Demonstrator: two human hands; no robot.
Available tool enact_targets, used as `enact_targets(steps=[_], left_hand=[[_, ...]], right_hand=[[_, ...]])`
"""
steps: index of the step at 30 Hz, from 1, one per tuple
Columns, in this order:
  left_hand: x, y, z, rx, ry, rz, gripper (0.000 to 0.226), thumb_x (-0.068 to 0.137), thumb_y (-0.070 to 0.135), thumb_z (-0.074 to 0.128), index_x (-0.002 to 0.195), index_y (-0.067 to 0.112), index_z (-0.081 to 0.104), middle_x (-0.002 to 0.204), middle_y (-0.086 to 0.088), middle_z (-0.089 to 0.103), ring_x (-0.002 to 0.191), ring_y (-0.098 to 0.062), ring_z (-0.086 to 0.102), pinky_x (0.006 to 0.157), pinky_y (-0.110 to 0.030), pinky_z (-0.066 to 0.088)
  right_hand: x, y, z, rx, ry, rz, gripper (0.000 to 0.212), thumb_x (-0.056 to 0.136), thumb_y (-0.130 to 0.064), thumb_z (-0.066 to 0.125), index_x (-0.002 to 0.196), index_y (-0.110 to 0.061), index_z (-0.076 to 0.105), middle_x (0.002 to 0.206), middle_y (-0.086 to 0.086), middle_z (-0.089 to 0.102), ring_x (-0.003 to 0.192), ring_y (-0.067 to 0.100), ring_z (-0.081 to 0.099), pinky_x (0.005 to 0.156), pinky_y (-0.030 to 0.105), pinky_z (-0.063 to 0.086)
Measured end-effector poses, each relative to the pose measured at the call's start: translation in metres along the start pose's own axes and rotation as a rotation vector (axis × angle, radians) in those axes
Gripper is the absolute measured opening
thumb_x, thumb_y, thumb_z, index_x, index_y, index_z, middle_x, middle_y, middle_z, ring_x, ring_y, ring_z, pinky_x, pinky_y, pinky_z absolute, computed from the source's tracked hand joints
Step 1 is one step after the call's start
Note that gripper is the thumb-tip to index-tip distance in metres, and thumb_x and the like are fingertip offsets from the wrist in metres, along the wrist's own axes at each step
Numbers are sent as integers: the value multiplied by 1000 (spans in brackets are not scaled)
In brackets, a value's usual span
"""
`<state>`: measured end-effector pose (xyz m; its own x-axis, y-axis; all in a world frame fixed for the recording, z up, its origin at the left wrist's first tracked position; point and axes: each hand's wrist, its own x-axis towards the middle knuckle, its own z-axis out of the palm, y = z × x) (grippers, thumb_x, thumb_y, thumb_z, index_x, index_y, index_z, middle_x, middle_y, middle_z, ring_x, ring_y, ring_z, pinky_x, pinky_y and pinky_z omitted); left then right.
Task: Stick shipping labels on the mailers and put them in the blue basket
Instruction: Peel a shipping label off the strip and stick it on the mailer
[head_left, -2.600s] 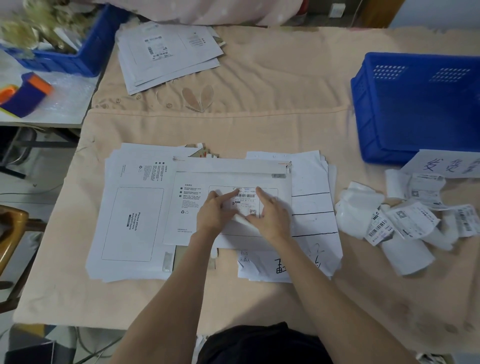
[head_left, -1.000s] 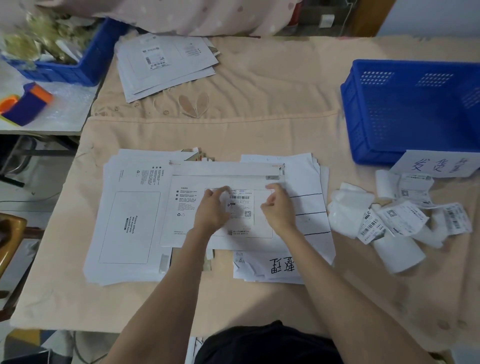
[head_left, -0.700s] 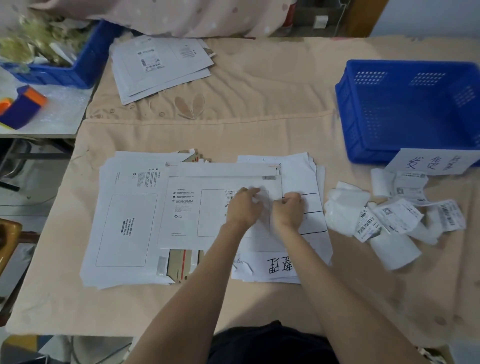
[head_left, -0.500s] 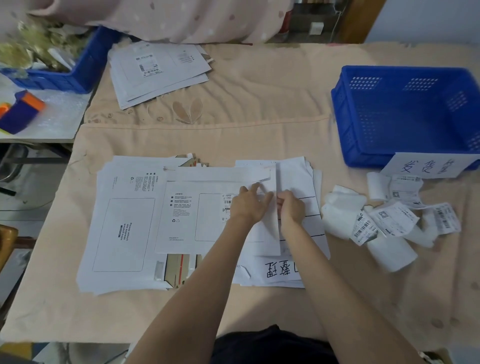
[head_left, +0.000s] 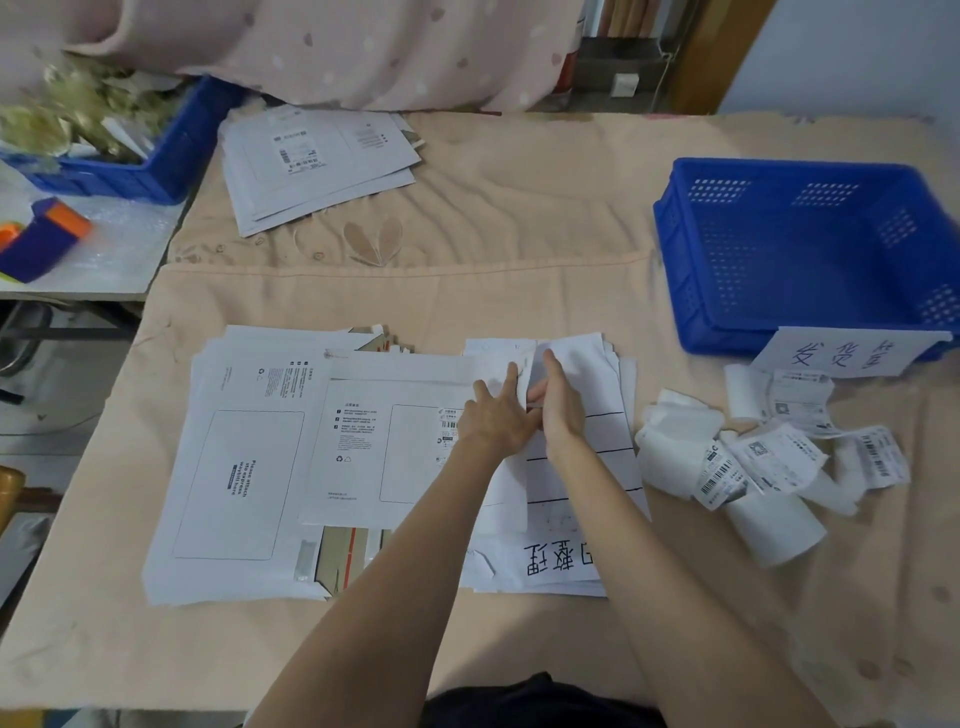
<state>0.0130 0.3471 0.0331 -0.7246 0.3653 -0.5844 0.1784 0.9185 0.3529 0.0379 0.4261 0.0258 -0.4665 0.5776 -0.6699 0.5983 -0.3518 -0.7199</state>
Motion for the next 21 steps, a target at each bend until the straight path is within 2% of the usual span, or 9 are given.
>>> enact_targets(steps=[3, 6, 9, 13, 17, 19, 21], left_hand=[[-3, 0, -2, 10, -29, 5, 62, 99, 48, 29, 152, 32, 1, 137, -17, 31, 111, -41, 50, 92, -44, 41], [-8, -1, -15, -19, -14, 6, 56, 100, 35, 25, 152, 32, 4, 134, -17, 33, 110, -41, 51, 92, -44, 39], [-19, 9, -37, -20, 21, 0, 53, 100, 30, 23, 152, 29, 11, 137, -16, 32, 112, -41, 50, 92, -42, 38], [-36, 22, -75, 25, 79, 7, 49, 100, 28, 22, 149, 22, 21, 138, -15, 34, 117, -40, 47, 85, -38, 34], [-57, 18, -112, 27, 122, -5, 48, 100, 28, 21, 148, 25, 24, 137, -15, 36, 113, -41, 52, 84, -36, 35], [-69, 15, -125, 5, 141, 1, 49, 100, 27, 21, 149, 26, 23, 137, -14, 36, 116, -38, 49, 86, -36, 34], [-81, 13, -135, -44, 156, 16, 51, 99, 25, 21, 149, 28, 24, 136, -13, 38, 119, -36, 47, 91, -38, 35]], right_hand=[[-1, 1, 1, 27, -5, 20, 56, 93, -56, 42, 62, -11, 56, 65, 0, 60, 64, 18, 54, 78, 35, 48], [-3, 2, -2, 180, -78, 42, 50, 99, -44, 37, 77, -9, 65, 79, 8, 67, 65, 19, 60, 66, 30, 51], [-1, 5, -3, 127, -147, 41, 43, 101, -34, 35, 82, -10, 65, 80, 8, 68, 66, 20, 62, 80, 36, 51], [-3, 9, 3, -5, -250, 93, 34, 100, -27, 39, 81, -12, 62, 82, 7, 67, 64, 16, 61, 80, 32, 45], [-18, 10, 15, -53, -372, 153, 36, 101, -35, 41, 102, -5, 59, 87, 9, 65, 72, 19, 61, 88, 34, 41], [-24, 15, 25, -100, -439, 163, 46, 100, -44, 40, 113, -4, 57, 99, 12, 65, 86, 24, 62, 95, 38, 44], [-34, 18, 33, -133, -510, 162, 56, 99, -54, 36, 119, -5, 54, 99, 9, 64, 85, 23, 59, 87, 36, 47]])
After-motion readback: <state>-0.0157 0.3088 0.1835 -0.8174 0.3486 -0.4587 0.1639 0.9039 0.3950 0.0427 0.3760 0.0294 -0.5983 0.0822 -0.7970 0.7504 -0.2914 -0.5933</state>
